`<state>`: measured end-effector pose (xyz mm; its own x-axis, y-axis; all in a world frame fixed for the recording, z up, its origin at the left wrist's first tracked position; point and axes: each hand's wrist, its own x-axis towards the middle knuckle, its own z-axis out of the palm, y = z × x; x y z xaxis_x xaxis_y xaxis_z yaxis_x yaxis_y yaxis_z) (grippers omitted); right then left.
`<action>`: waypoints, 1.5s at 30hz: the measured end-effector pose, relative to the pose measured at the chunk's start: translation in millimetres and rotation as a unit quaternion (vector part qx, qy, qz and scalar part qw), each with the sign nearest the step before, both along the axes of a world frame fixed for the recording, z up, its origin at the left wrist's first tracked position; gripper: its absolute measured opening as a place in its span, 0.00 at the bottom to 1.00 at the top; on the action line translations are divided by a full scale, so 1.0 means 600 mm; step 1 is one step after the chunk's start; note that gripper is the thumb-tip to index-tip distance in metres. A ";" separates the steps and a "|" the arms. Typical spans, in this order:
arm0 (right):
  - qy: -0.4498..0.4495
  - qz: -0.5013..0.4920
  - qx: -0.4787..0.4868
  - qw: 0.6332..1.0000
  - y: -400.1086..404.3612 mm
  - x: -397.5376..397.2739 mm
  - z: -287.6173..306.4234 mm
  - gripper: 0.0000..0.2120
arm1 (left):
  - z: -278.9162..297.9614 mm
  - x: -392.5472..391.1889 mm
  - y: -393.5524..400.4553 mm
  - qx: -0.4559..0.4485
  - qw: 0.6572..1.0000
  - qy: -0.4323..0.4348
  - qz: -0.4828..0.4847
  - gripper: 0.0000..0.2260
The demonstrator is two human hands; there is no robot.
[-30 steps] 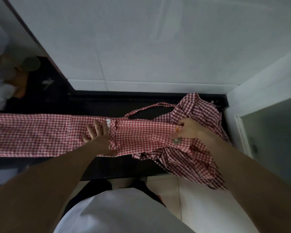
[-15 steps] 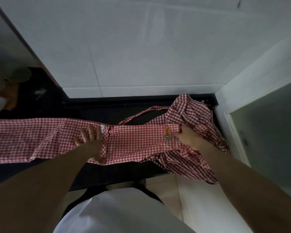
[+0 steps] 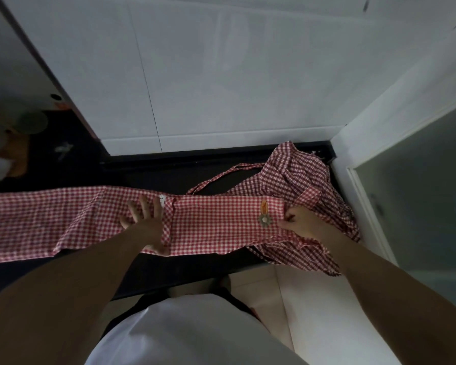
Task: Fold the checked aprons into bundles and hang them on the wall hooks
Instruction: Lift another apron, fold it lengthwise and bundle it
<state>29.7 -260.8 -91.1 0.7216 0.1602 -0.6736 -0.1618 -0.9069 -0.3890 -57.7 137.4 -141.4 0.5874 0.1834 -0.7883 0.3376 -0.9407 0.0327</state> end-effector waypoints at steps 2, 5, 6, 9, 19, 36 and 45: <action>-0.021 -0.010 -0.006 1.000 -0.010 -0.008 -0.001 0.14 | 0.000 0.002 -0.004 0.004 1.000 -0.006 0.001 0.73; -0.013 -0.028 0.025 0.999 -0.012 -0.017 0.008 0.16 | 0.008 0.017 -0.028 0.051 0.999 0.008 0.010 0.72; 0.010 -0.028 0.036 0.999 -0.013 -0.017 0.012 0.19 | 0.014 0.024 -0.041 0.071 0.997 0.007 0.014 0.70; 0.078 0.017 0.015 0.997 -0.018 -0.018 0.023 0.28 | 0.033 0.039 -0.091 0.087 0.991 -0.094 -0.030 0.54; 0.003 0.165 -0.118 0.979 -0.076 -0.020 0.033 0.14 | -0.019 0.012 -0.159 -0.068 0.992 -0.082 -0.073 0.55; -0.532 0.199 -0.052 0.821 -0.186 0.008 0.132 0.16 | -0.016 0.016 -0.166 -0.039 0.996 -0.045 -0.072 0.56; -0.240 -0.142 0.164 0.946 -0.161 0.023 0.140 0.13 | -0.012 0.017 -0.170 -0.030 0.996 -0.041 -0.078 0.58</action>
